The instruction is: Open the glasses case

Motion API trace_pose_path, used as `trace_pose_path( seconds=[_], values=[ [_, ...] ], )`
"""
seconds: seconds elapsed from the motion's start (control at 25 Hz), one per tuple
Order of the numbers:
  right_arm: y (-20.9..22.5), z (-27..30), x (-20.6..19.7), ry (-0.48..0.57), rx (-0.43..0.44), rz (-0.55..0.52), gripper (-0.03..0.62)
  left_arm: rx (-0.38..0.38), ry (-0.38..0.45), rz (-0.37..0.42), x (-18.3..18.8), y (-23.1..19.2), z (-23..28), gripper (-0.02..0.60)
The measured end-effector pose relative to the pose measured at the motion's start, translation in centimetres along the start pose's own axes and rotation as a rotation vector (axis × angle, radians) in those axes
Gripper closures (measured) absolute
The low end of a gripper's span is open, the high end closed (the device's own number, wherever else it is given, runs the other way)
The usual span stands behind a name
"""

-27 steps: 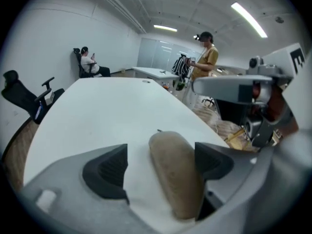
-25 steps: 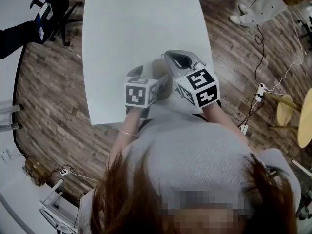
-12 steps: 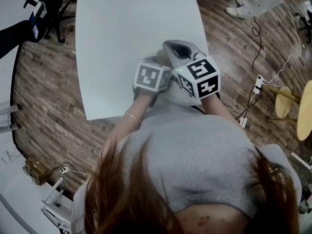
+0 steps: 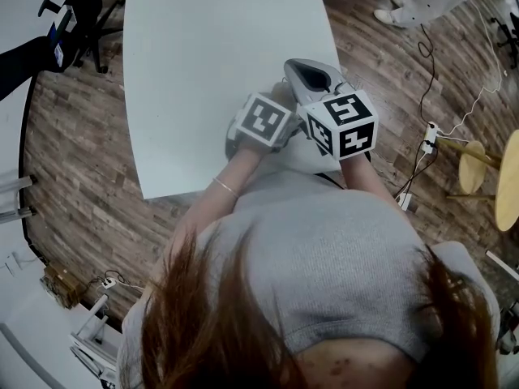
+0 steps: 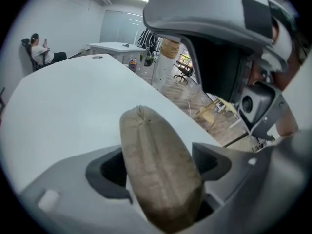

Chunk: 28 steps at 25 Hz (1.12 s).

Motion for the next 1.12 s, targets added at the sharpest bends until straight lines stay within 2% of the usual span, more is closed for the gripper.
trace_pose_path(
  seconds=[0.12, 0.2, 0.28, 0.4, 0.56, 0.64, 0.72, 0.76, 0.88, 0.96, 1.04, 1.08, 1.12],
  values=[
    [0.1, -0.1, 0.2, 0.007, -0.002, -0.001, 0.589, -0.017, -0.028, 0.031, -0.3, 0.3, 0.0, 0.203],
    [-0.1, -0.1, 0.4, 0.01, 0.005, -0.003, 0.589, -0.063, -0.018, 0.038, -1.0, 0.5, -0.4, 0.214],
    [-0.2, -0.2, 0.6, 0.017, 0.011, -0.004, 0.589, -0.128, 0.098, 0.02, -1.3, 0.6, -1.2, 0.23],
    [0.2, -0.5, 0.8, 0.019, 0.027, -0.007, 0.589, -0.195, 0.292, -0.05, -1.3, -0.2, -2.6, 0.241],
    [0.2, -0.4, 1.1, -0.016, 0.08, -0.032, 0.589, -0.32, 0.463, -0.153, -2.2, -1.1, -4.0, 0.245],
    [0.2, -0.1, 1.3, -0.032, 0.133, -0.05, 0.589, -0.39, 0.533, -0.184, -2.3, -1.2, -4.4, 0.247],
    [0.1, 0.4, 1.4, -0.041, 0.235, -0.073, 0.589, -0.457, 0.589, -0.187, -2.3, -0.9, -5.0, 0.247],
    [0.1, 0.7, 1.4, -0.044, 0.314, -0.089, 0.589, -0.495, 0.621, -0.182, -2.2, -0.6, -5.4, 0.247],
    [0.3, 1.4, 1.6, -0.066, 0.613, -0.185, 0.589, -0.612, 0.725, -0.17, -1.7, 0.1, -6.7, 0.247],
    [0.8, 2.3, 2.1, -0.09, 0.766, -0.252, 0.589, -0.658, 0.772, -0.167, -1.5, 0.3, -7.6, 0.248],
    [1.6, 3.3, 2.6, -0.123, 0.876, -0.286, 0.588, -0.684, 0.799, -0.152, -1.3, 0.7, -8.2, 0.249],
    [1.9, 3.6, 2.8, -0.141, 0.943, -0.29, 0.559, -0.696, 0.806, -0.141, -1.1, 1.0, -8.4, 0.249],
    [2.1, 3.7, 2.9, -0.157, 1.025, -0.284, 0.485, -0.711, 0.811, -0.127, -0.9, 1.4, -8.7, 0.249]
  ],
)
Point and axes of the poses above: the fingertips, and each gripper's own axes: z forward along the fingers, y to its right, x out of its top, the point moved 6 cm from there along -z, backward along the fingers, and after that the axes turned 10 degrees about -x, right-handed, at the moved point
